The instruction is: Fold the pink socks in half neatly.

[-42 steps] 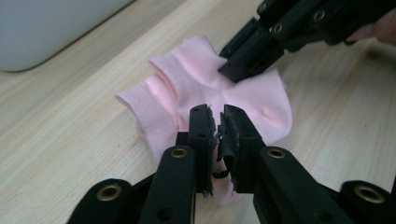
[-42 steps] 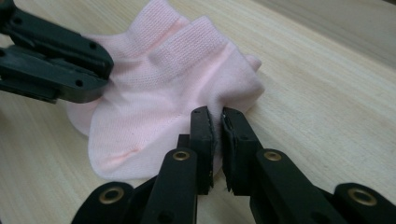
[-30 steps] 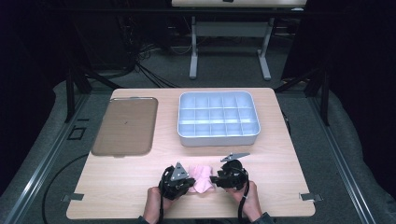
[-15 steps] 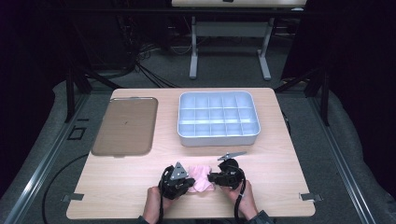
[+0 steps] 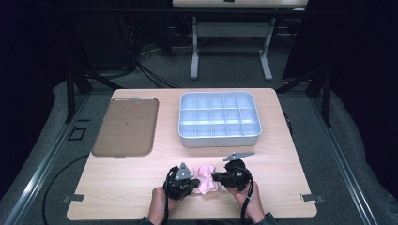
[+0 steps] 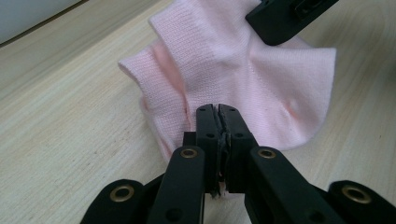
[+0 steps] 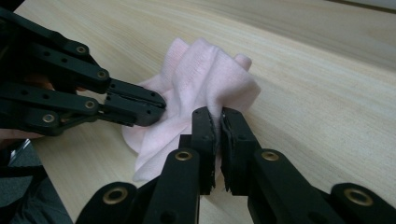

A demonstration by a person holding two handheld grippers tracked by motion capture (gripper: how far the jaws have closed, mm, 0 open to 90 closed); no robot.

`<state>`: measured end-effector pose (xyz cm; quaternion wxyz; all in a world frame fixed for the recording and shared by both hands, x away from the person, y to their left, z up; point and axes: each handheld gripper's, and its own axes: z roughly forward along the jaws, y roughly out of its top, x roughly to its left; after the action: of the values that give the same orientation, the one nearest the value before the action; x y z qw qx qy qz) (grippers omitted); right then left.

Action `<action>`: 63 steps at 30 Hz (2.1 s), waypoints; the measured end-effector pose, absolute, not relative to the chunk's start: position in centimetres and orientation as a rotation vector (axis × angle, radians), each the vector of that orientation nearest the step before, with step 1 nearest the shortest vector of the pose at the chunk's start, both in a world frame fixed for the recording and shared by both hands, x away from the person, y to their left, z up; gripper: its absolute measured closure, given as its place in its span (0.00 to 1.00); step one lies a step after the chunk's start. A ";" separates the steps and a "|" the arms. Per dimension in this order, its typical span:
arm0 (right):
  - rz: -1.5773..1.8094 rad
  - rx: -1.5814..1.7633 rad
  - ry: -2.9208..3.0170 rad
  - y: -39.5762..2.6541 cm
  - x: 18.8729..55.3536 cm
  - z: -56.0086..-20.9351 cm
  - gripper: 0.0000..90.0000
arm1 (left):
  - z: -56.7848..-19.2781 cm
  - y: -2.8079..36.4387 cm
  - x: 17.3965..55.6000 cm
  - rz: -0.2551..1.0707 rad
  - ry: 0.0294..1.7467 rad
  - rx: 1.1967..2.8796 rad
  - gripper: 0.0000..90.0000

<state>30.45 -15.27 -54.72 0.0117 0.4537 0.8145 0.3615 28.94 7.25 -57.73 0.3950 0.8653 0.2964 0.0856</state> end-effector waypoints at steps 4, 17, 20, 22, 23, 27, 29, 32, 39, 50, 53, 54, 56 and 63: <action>1.179 1.374 2.535 -14.8 30.5 -54.2 0.94 | -57.7 7.1 29.0 0.211 0.752 2.198 0.97; 1.406 1.277 2.553 -12.7 31.0 -54.4 0.94 | -57.7 7.4 29.3 0.169 0.756 2.169 0.95; 1.360 1.308 2.522 -13.1 30.9 -54.3 0.94 | -57.4 7.6 29.3 0.160 0.759 2.168 0.86; 1.332 1.323 2.509 -13.5 30.9 -54.2 0.94 | -56.9 7.9 29.2 0.150 0.752 2.152 0.79; 1.325 1.331 2.501 -13.6 30.8 -54.2 0.94 | -56.6 8.1 29.1 0.157 0.751 2.144 0.77; 1.337 1.331 2.486 -13.7 30.9 -54.2 0.94 | -55.5 9.4 28.9 0.170 0.775 2.088 0.72; 1.324 1.333 2.488 -13.8 30.9 -54.1 0.94 | -55.4 10.0 29.0 0.198 0.815 2.093 0.72; 1.320 1.340 2.478 -13.8 30.9 -54.1 0.94 | -56.2 10.6 29.7 0.190 0.871 2.106 0.75; 1.340 1.298 2.486 -13.1 31.0 -54.0 0.94 | -57.9 9.6 30.5 0.134 0.870 2.132 0.83; 1.075 1.245 2.604 -10.6 31.3 -54.1 0.94 | -58.1 8.8 30.6 0.106 0.866 2.138 0.85; 1.046 1.233 2.617 -10.1 31.5 -54.6 0.93 | -58.1 8.9 30.6 0.096 0.869 2.136 0.83; 1.045 1.236 2.614 -10.0 31.6 -54.8 0.93 | -58.2 9.0 30.6 0.092 0.869 2.131 0.83; 1.048 1.242 2.618 -9.9 31.7 -54.9 0.93 | -58.2 9.3 30.6 0.075 0.875 2.122 0.80; 0.994 1.211 2.631 -9.4 31.9 -55.2 0.94 | -57.7 10.6 30.2 0.084 0.904 2.075 0.66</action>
<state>31.86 -9.36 -55.17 0.0396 0.3950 0.8586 0.3243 30.17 10.57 -57.70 0.4243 0.8296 0.3615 0.0336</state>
